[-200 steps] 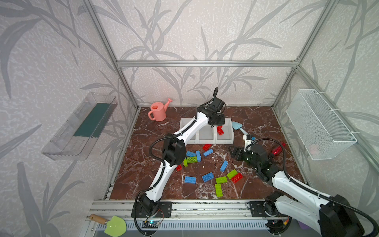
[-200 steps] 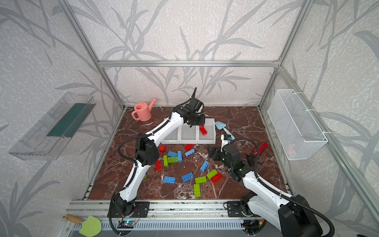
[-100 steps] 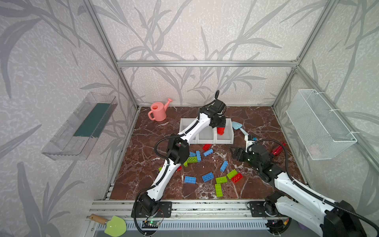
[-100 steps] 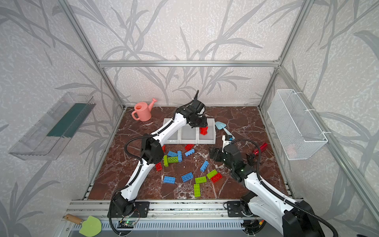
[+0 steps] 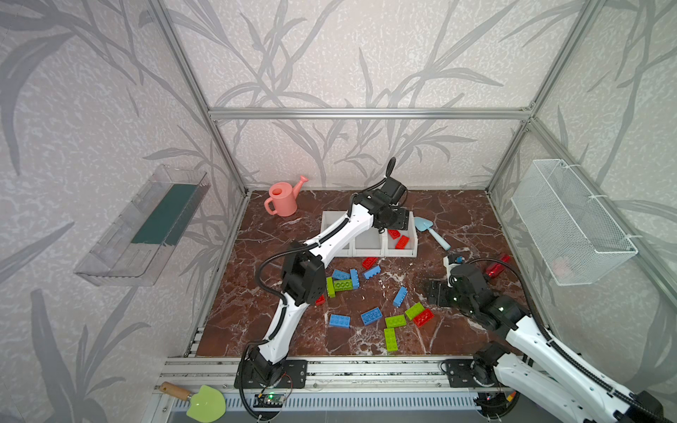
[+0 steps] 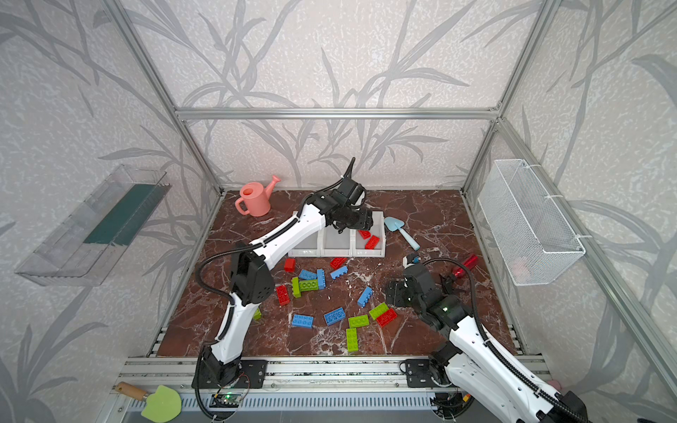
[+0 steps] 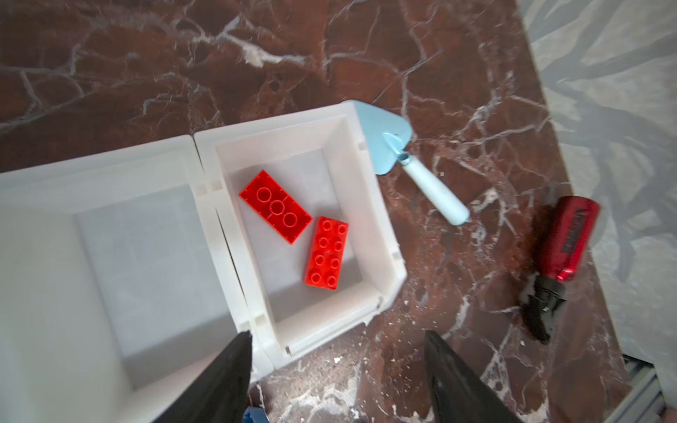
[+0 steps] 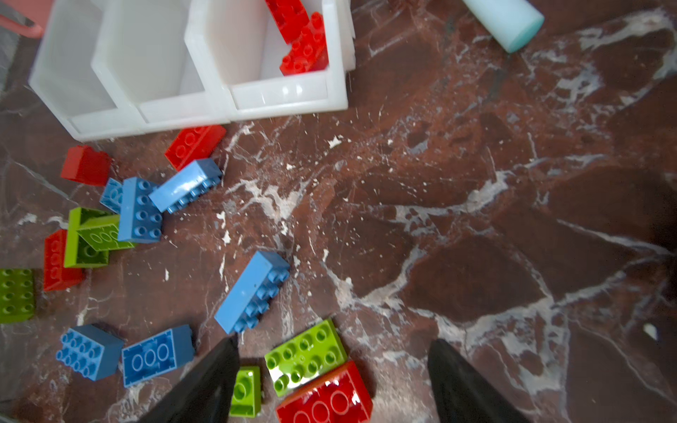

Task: Sort the legos into containers by color
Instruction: 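Withdraw the left gripper while the right gripper lowers onto a red brick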

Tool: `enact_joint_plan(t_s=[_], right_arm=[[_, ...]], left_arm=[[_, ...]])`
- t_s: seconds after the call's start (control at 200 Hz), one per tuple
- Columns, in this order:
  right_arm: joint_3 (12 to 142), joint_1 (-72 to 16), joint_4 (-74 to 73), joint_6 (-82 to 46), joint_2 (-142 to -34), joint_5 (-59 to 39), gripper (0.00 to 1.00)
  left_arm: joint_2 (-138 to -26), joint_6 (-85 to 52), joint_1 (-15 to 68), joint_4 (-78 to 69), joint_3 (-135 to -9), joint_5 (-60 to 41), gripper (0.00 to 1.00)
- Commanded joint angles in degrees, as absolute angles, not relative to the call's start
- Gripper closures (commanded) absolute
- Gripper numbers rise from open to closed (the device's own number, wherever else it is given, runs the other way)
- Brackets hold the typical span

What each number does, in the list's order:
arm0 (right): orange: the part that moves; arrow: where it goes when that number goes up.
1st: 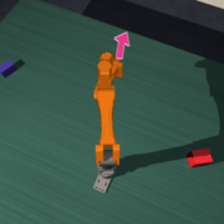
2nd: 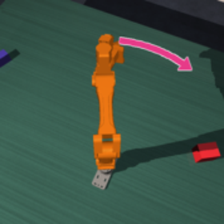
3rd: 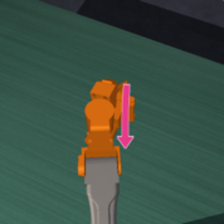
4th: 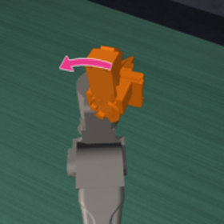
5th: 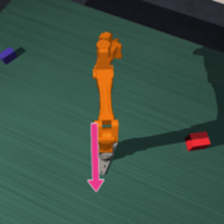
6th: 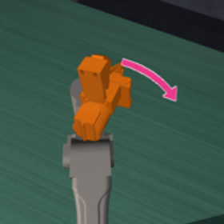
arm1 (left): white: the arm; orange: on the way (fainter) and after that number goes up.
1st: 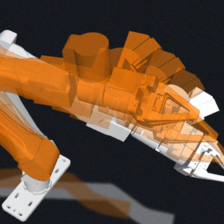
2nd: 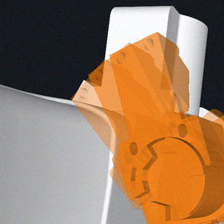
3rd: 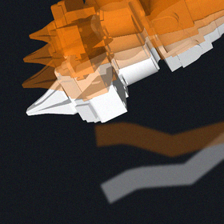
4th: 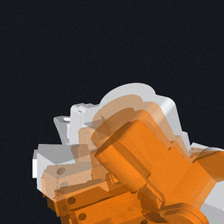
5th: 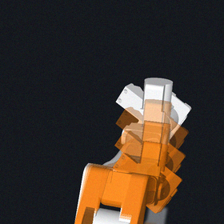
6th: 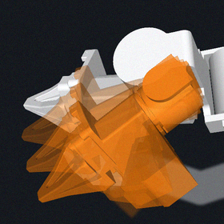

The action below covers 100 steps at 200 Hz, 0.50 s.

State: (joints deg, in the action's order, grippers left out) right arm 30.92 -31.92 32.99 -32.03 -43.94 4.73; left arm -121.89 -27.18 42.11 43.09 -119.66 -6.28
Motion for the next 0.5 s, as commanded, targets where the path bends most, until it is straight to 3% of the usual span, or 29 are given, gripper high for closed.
enact_joint_plan(t_s=[0.0, 0.29, 0.495], right_arm=[[32.15, -34.44, 42.1, -33.66, -44.02, 6.64, 0.18], [31.91, -44.5, 43.07, -40.24, -50.94, 8.83, 0.2], [32.15, -47.92, 41.59, -37.92, -56.72, 6.28, 0.11]], left_arm=[[-112.3, -28.63, 43.47, 33.21, -108.7, -3.36, 0.26], [-92.05, -34.05, 46.32, 19.74, -76.64, 4.13, 0.27], [-81.12, -36.26, 46.69, 17.71, -62.23, 7.21, 0.27]])
